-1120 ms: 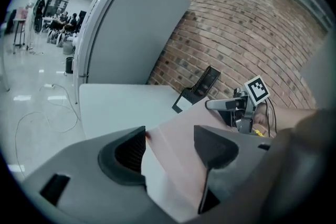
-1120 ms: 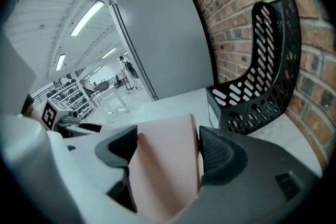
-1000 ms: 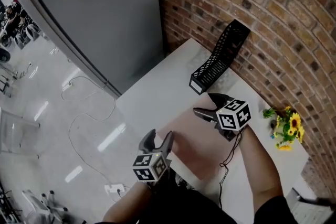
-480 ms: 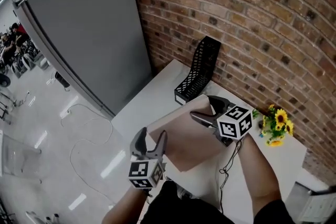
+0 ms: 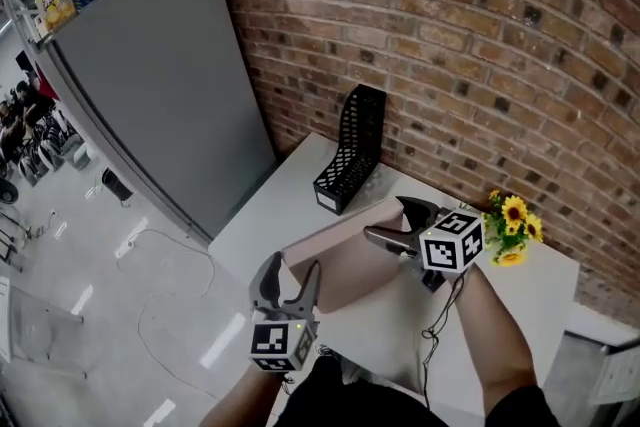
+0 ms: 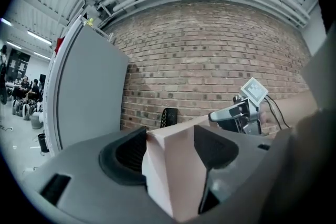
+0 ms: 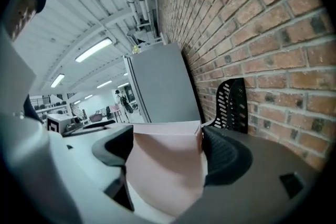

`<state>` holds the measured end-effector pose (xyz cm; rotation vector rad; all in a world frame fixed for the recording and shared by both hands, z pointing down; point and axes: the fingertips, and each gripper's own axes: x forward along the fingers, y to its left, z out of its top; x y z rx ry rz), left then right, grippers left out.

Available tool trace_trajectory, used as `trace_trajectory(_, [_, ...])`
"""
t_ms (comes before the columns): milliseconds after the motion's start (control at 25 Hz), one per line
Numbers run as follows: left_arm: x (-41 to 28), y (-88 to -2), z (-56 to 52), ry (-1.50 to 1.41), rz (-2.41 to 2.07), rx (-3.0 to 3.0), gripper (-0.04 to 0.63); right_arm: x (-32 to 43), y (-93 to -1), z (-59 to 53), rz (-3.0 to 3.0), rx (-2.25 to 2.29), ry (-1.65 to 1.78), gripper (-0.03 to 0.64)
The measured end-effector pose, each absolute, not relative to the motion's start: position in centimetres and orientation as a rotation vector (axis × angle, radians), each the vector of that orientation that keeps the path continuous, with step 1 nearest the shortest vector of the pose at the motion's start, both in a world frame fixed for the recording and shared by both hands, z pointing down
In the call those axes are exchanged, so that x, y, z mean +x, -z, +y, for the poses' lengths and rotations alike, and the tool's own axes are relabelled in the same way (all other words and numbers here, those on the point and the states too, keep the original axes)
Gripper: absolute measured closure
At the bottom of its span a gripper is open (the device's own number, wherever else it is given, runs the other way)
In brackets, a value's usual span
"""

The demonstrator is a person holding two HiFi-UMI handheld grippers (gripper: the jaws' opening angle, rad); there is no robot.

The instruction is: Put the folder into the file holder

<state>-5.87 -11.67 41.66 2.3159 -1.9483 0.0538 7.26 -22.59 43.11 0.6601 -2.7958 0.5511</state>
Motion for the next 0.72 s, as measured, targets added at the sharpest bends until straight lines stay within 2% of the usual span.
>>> trace_trajectory(160, [-4.4, -41.5, -10.1, -0.063, -1.93, 2.344, 0.314, 9.2, -42.4, -21.6, -2.843, 0.737, -0.707, 0.215])
trace_trajectory(200, [-4.1, -41.4, -9.8, -0.056, -1.932, 2.352, 0.314, 9.6, -42.3, -21.3, -2.843, 0.751, -0.712, 0.23])
trace_trajectory(720, [-3.2, -41.6, -7.5, -0.103, -1.846, 2.429, 0.314, 12.0, -42.3, -18.2, -2.845, 0.77, -0.677, 0.235])
